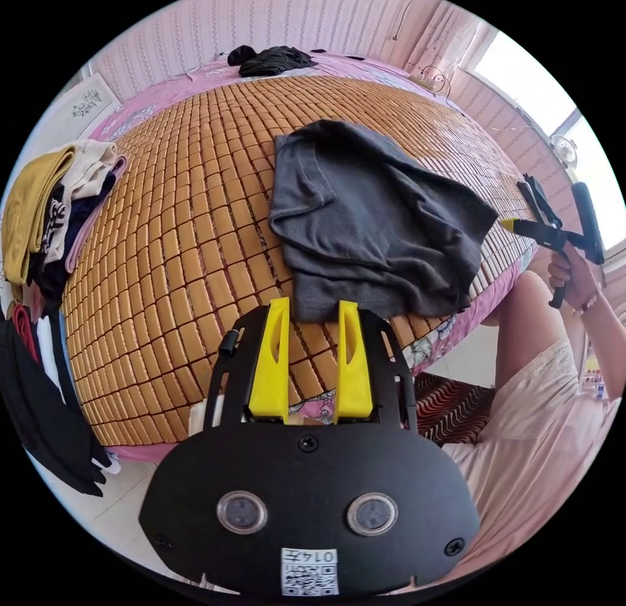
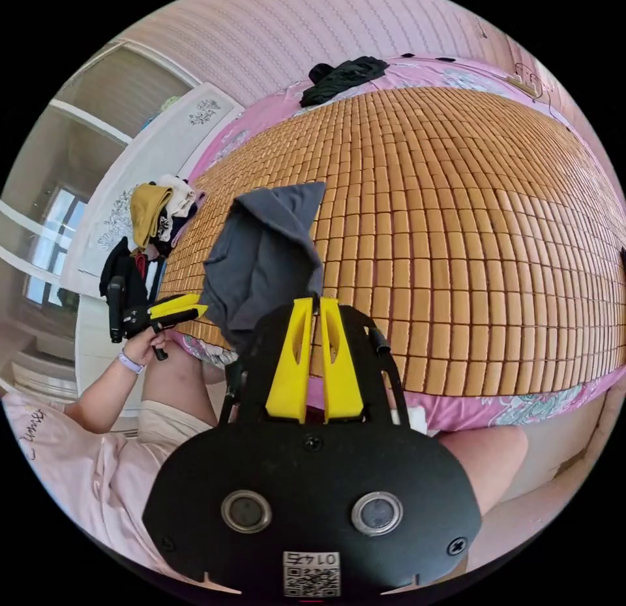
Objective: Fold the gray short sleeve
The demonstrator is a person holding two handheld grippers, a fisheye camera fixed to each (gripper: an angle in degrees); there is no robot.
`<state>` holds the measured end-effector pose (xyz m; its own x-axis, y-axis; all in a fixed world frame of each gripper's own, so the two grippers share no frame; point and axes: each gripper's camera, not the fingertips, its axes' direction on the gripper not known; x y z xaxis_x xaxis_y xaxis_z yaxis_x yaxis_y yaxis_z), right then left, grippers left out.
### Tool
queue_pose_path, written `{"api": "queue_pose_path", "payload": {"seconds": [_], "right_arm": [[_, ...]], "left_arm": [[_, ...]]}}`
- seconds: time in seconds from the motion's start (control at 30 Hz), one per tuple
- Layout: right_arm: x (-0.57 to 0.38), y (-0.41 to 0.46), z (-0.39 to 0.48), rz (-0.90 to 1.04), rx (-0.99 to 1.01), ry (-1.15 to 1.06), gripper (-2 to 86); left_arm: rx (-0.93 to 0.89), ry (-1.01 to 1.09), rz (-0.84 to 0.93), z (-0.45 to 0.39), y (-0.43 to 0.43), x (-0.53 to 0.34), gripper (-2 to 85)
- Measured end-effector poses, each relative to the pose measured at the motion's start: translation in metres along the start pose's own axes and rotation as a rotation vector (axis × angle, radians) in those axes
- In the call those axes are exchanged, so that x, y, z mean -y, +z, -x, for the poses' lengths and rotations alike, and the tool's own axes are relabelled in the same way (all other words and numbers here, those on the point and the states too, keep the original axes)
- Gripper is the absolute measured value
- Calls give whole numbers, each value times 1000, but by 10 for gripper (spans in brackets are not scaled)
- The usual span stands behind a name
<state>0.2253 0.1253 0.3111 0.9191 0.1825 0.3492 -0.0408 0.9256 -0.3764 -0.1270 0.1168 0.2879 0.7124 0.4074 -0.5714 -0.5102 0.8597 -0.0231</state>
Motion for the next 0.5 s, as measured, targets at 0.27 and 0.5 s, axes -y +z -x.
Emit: {"api": "queue_pose_path", "payload": {"seconds": [0.27, 0.5], "right_arm": [[0, 7, 3, -32, -179, -119, 82], [-17, 13, -9, 88, -191, -119, 27]], "left_arm": [[-62, -24, 24, 5, -6, -5, 57], [-190, -144, 24, 18, -24, -24, 34]]}}
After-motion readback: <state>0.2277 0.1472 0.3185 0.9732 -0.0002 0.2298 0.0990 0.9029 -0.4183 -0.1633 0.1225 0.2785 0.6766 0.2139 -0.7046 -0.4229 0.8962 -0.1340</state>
